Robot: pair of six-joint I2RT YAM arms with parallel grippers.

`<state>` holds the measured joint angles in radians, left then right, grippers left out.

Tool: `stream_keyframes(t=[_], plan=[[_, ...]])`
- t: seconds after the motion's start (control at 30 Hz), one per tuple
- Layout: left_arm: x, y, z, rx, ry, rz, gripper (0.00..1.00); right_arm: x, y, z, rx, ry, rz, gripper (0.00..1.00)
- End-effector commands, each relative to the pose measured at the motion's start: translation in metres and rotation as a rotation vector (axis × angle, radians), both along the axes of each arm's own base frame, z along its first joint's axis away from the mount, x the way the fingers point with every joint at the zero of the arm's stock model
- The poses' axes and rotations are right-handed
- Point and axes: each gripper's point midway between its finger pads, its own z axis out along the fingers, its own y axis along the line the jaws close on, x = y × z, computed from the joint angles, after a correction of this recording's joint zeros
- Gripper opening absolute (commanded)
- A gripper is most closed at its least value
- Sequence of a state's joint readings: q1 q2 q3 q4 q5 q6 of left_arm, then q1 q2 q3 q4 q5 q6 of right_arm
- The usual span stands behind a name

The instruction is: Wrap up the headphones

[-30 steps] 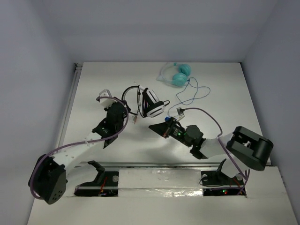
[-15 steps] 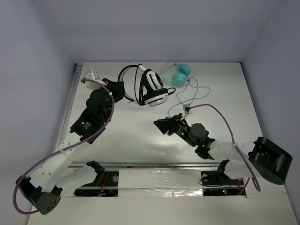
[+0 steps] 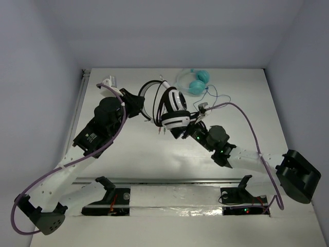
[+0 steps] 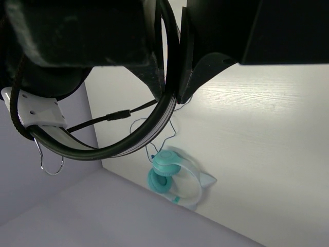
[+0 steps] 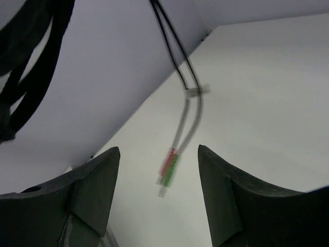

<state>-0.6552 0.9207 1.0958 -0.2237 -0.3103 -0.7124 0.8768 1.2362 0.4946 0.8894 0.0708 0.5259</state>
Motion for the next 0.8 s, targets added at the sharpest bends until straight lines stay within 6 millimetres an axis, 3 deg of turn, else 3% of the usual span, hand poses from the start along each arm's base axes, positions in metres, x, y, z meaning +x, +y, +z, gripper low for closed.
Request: stream_keyframes(t=[0.0,0.2,0.37,0.43,0.57,0.77], plan=[[-0.014,-0.004,0.072,-0.173,-0.151,-0.046,0.0,-0.008,0.022,0.027,-0.012,-0.104,0.117,0.69],[-0.026,-0.009,0.076,-0.188,-0.16,-0.088,0.0,0.02,0.016,0.02,-0.03,-0.097,-0.01,0.72],[-0.031,-0.01,0.084,-0.194,-0.173,-0.105,0.0,0.024,0.008,0.009,-0.045,-0.069,-0.051,0.7],[-0.032,-0.009,0.087,-0.193,-0.181,-0.104,0.0,0.014,0.004,0.009,-0.028,-0.062,-0.027,0.65],[-0.032,-0.007,0.09,-0.19,-0.187,-0.1,0.0,0.001,-0.006,0.018,0.005,-0.061,-0.011,0.44],[-0.034,-0.008,0.088,-0.195,-0.188,-0.109,0.0,0.003,-0.009,0.014,-0.039,-0.041,-0.028,0.7]])
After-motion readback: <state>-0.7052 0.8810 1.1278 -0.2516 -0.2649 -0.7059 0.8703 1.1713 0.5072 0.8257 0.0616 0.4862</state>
